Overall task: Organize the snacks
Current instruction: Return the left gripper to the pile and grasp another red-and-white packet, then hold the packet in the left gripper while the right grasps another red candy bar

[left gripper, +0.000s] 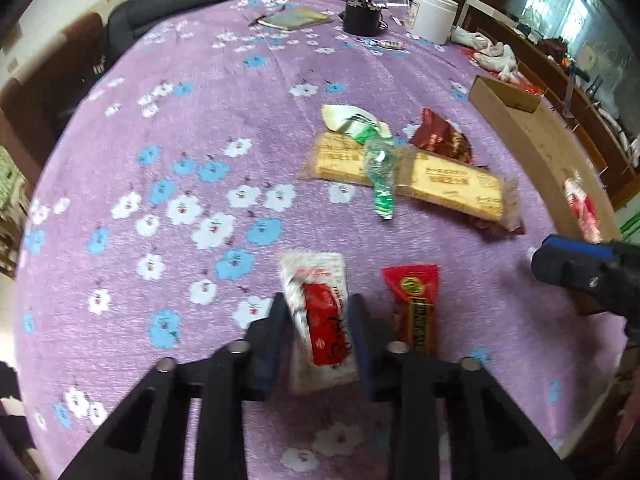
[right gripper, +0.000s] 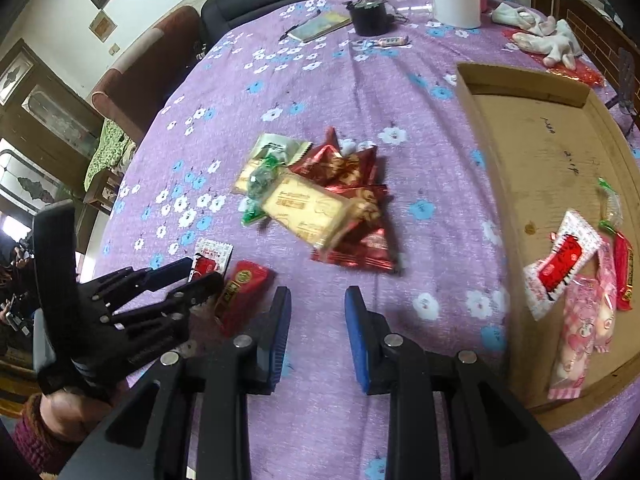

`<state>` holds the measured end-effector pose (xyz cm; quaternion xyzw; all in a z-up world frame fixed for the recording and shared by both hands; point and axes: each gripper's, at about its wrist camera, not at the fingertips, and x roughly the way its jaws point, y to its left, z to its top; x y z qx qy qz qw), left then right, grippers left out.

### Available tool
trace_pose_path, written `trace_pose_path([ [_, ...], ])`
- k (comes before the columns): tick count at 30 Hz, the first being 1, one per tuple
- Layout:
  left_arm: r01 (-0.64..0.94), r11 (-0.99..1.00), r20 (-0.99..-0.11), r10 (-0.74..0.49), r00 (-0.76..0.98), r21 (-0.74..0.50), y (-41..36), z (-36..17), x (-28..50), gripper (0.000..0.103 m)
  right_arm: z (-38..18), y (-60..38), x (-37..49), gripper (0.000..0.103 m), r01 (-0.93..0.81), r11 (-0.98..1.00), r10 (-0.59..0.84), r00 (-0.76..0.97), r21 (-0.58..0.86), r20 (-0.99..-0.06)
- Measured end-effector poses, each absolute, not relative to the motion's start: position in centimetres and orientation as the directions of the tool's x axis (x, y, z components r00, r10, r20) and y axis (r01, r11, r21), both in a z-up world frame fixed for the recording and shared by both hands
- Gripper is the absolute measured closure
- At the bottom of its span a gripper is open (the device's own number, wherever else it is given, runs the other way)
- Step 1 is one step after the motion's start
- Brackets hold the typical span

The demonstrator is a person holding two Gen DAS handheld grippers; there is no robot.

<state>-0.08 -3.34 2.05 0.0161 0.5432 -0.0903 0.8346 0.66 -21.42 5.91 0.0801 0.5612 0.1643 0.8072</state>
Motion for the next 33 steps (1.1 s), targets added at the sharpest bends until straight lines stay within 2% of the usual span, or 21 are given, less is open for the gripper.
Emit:
trace_pose_path([
  [2,0.135,0.986,-0.906,-0.148,0.398,-0.102,-2.1,2.1,-0.3,0.077,6.2,-20.3,0.8,0.075,-0.199,0.931,0.357,0.316,0.307,-0.879],
  [4,0.11,0.988,-0.904,-0.147,0.401,-0.112,-0.7,2.1,-0.8,0.078,6.1,-19.3,0.9,0.066,-0.214,0.922,0.376,0.304,0.321,-0.875],
  [11,0.046,0.987,-0.891,-0.161,0.424,-0.156,2.9,2.7,-2.2,0.081,4.6,-16.2,1.6,0.065,-0.211,0.909,0.406,0.242,0.361,-0.881],
  [16,0.03,0.987,-0.887,-0.152,0.435,-0.155,4.9,3.0,-2.9,0.081,4.3,-14.4,2.0,0.06,-0.197,0.907,0.412,0.234,0.372,-0.881],
  [23,0.032,0.984,-0.882,-0.171,0.439,-0.175,6.1,2.8,-3.2,0.081,3.5,-12.8,2.4,0.056,-0.191,0.926,0.365,0.223,0.327,-0.904],
  [28,0.048,0.969,-0.865,-0.237,0.443,-0.24,6.1,3.9,-3.1,0.081,3.6,-12.7,2.4,0.056,-0.184,0.943,0.315,0.238,0.276,-0.919],
  [30,0.066,0.962,-0.86,-0.265,0.437,-0.263,6.0,4.4,-3.0,0.074,3.5,-12.8,2.4,0.056,-0.182,0.946,0.308,0.232,0.269,-0.923],
  [31,0.079,0.965,-0.864,-0.261,0.43,-0.252,5.6,4.5,-2.9,0.065,3.3,-12.9,2.3,0.056,-0.177,0.946,0.308,0.221,0.273,-0.925],
  [33,0.09,0.968,-0.87,-0.25,0.425,-0.234,4.9,4.5,-2.8,0.062,2.8,-13.0,2.0,0.056,-0.172,0.95,0.294,0.202,0.261,-0.934],
])
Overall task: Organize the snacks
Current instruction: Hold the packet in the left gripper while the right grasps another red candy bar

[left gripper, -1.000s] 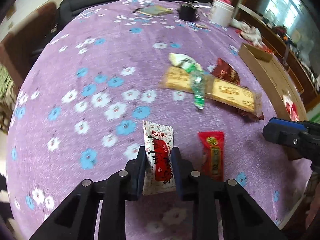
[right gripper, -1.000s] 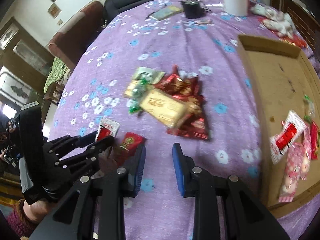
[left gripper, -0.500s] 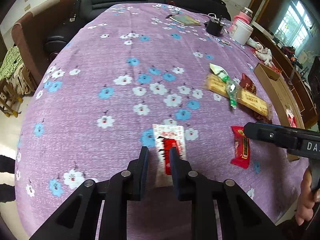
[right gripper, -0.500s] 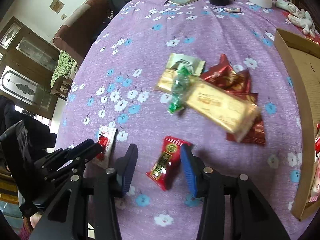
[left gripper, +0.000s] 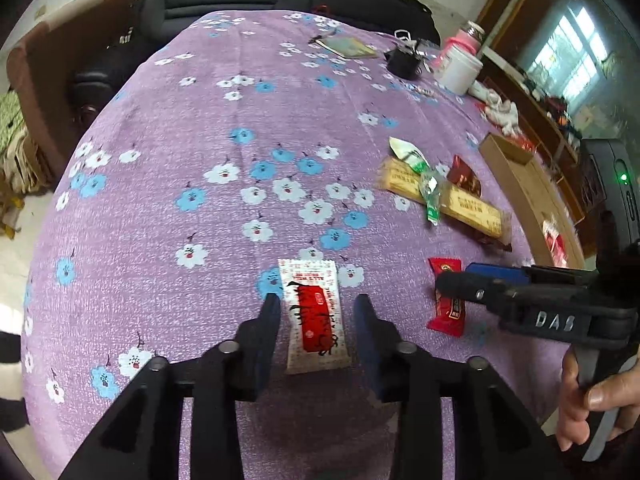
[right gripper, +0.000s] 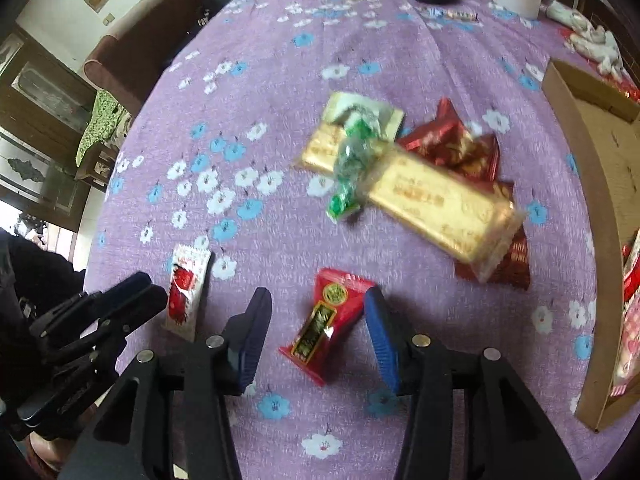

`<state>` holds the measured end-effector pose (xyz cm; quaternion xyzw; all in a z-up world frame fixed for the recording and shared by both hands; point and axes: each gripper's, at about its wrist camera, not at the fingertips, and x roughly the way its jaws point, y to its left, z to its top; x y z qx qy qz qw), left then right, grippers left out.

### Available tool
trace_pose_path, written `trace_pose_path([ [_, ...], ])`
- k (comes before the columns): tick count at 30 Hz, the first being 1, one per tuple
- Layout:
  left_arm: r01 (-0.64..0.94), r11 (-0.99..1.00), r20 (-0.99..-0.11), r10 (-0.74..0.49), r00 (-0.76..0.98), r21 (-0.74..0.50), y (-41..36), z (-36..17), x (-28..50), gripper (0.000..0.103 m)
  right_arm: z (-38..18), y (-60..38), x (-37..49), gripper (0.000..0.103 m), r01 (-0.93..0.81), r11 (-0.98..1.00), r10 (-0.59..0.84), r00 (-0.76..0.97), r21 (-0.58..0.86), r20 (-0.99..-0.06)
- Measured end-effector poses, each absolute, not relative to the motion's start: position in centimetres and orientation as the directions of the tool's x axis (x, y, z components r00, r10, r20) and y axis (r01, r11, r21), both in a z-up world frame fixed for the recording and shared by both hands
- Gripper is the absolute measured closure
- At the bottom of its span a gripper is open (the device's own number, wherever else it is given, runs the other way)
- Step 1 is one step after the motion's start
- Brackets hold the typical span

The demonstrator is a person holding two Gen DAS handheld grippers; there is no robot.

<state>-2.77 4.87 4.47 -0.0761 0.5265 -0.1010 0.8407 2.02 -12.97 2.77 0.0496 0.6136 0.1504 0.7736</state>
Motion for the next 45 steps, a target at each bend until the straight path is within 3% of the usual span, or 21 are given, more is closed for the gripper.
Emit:
trace_pose_path([
  [6,0.109,0.985,-0.904,-0.164,0.394,-0.131,3.0,2.9,-2.1,0.055,1.8,-11.8,1.0,0.056,-0.236,0.952,0.244,0.196,0.196,-0.95],
  [7,0.108,0.989,-0.907,-0.14,0.397,-0.105,2.9,2.6,-2.0,0.056,1.8,-11.8,0.9,0.065,-0.244,0.952,0.237,0.208,0.184,-0.949],
  [9,0.105,0.993,-0.906,-0.1,0.41,-0.062,2.9,2.0,-2.0,0.069,1.7,-11.9,0.9,0.086,-0.267,0.949,0.226,0.214,0.166,-0.95],
  [14,0.095,0.994,-0.893,-0.083,0.442,-0.045,3.0,1.9,-2.1,0.073,2.2,-12.9,1.1,0.086,-0.266,0.948,0.243,0.238,0.178,-0.94],
  [22,0.067,0.988,-0.859,-0.156,0.487,-0.141,3.3,4.0,-2.7,0.074,4.1,-14.5,1.0,0.086,-0.293,0.913,0.359,0.256,0.282,-0.897],
  [29,-0.002,0.972,-0.819,-0.195,0.54,-0.234,4.7,7.7,-3.6,0.074,4.7,-13.9,1.4,0.086,-0.355,0.89,0.374,0.211,0.285,-0.903],
  [45,-0.212,0.953,-0.805,-0.052,0.591,-0.217,7.4,10.0,-9.8,0.074,4.7,-5.7,0.4,0.086,-0.585,0.746,0.439,0.072,0.318,-0.896],
])
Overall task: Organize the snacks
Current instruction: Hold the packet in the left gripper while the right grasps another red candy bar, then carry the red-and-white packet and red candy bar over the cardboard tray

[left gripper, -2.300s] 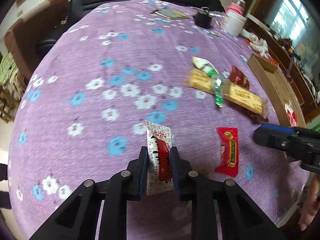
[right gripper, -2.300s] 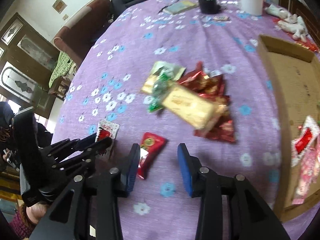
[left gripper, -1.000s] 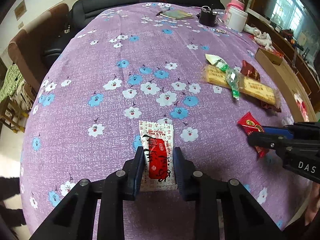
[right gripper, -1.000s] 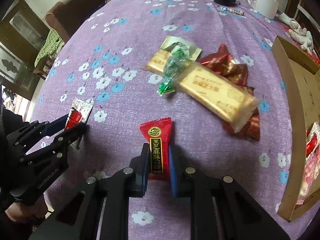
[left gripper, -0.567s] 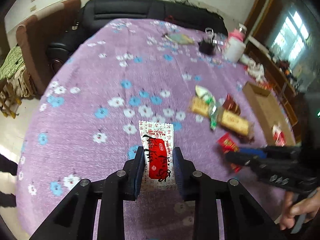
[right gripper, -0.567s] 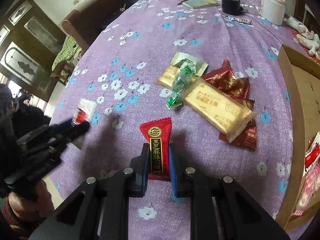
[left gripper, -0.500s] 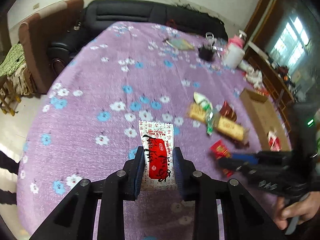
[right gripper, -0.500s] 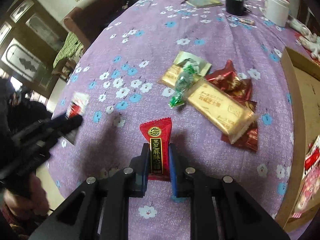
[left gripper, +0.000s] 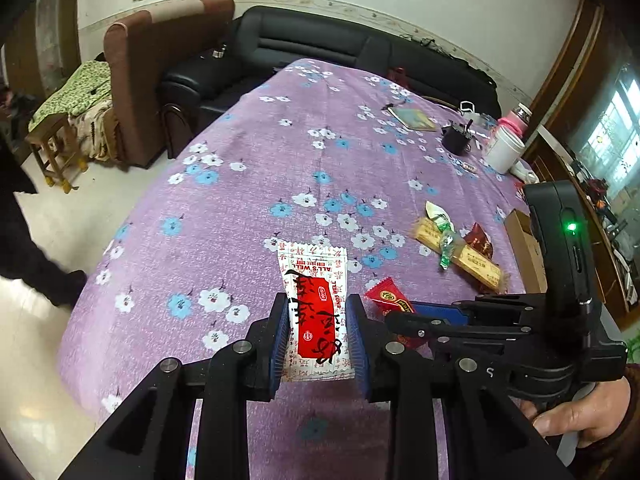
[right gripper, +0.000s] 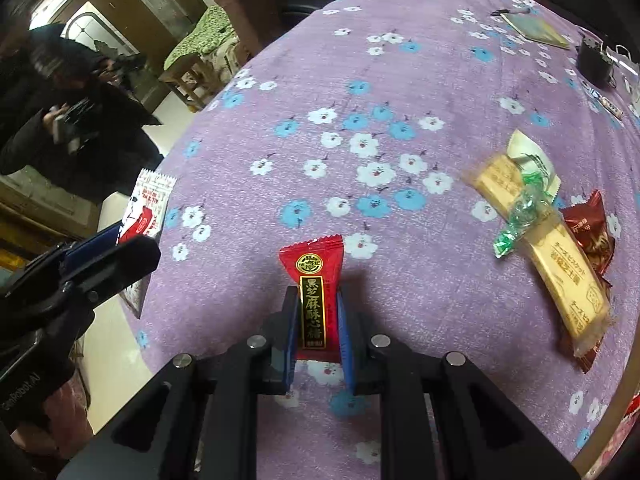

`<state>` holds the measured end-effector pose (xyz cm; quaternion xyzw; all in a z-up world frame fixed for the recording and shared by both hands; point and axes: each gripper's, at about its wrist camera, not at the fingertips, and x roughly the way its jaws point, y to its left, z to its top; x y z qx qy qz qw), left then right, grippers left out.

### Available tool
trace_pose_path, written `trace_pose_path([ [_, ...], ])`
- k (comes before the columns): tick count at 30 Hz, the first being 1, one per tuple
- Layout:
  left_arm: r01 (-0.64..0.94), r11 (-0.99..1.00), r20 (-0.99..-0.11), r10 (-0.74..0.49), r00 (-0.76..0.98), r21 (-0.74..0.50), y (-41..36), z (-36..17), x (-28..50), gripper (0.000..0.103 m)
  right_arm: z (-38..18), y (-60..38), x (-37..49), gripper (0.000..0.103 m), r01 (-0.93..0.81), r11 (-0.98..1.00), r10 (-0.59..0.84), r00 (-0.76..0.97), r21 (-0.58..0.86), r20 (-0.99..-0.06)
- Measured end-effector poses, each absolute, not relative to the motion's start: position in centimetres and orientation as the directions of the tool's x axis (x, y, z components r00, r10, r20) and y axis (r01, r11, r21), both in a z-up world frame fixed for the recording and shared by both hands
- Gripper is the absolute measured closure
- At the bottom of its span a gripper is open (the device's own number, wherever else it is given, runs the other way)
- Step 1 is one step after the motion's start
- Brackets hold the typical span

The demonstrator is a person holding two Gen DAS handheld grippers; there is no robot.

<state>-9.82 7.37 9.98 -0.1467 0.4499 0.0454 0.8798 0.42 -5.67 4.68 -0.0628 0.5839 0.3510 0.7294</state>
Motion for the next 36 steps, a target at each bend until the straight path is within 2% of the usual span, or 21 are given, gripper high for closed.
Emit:
trace_pose_path([
  [14,-0.121,0.967,-0.798,-0.112,0.592,-0.225,3.7,10.6,-8.1,0.074,6.7,-10.4,0.7,0.086,-0.525,0.783,0.47,0.148,0.334,-0.87],
  [26,0.063,0.968,-0.811,-0.237,0.534,-0.242,-2.2,10.1,-4.6,0.074,7.4,-19.9,1.1,0.086,-0.324,0.88,0.44,0.276,0.348,-0.855],
  [36,0.166,0.951,-0.798,-0.309,0.518,-0.26,-5.1,10.8,-3.7,0.074,8.3,-23.4,0.1,0.086,-0.236,0.913,0.399,0.337,0.333,-0.853],
])
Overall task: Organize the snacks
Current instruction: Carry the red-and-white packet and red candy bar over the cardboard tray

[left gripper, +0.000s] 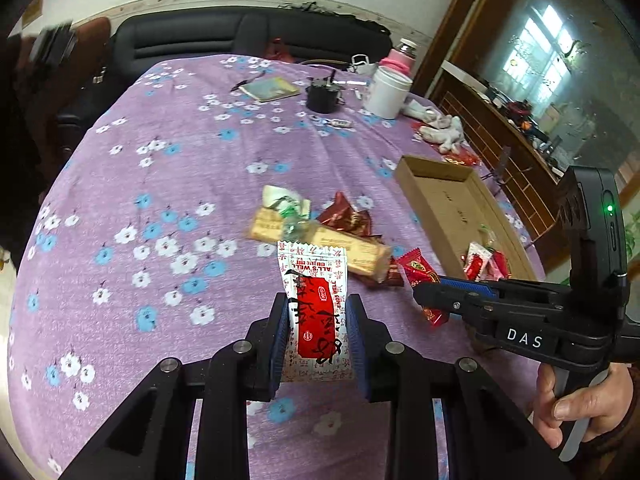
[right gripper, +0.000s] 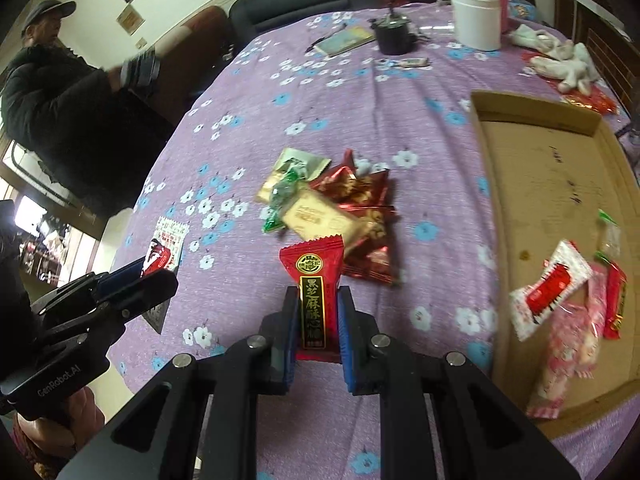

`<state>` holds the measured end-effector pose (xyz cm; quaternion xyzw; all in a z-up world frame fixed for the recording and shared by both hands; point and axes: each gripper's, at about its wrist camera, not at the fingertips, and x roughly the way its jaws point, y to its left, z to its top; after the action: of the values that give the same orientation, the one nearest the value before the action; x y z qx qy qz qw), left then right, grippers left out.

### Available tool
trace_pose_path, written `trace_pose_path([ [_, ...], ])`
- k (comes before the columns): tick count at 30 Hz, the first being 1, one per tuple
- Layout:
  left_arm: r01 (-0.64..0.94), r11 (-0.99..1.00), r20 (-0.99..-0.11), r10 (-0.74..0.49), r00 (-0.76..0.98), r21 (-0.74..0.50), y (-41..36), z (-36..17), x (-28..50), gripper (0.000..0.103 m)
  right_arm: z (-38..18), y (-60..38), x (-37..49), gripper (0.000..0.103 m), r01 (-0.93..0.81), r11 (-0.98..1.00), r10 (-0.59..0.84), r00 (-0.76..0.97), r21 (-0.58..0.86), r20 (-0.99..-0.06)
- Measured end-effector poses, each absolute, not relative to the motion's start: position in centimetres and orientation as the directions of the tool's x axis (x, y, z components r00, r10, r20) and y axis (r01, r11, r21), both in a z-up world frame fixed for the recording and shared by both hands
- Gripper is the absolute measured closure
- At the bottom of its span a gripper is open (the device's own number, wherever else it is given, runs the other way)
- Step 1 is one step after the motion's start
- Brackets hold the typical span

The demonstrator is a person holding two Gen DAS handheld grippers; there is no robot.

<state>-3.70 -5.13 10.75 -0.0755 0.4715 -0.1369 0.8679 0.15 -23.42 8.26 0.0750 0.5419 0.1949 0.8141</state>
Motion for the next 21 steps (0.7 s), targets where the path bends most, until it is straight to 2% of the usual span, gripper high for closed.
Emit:
trace_pose_path([
  [21,0.196,0.952,-0.762,-0.307,0.57,-0.236,-6.1,13.7,-3.3,0.074,10.1,-24.8,0.2,0.086,-0.232,0.909,0.412,0.391,0.346,-0.823],
])
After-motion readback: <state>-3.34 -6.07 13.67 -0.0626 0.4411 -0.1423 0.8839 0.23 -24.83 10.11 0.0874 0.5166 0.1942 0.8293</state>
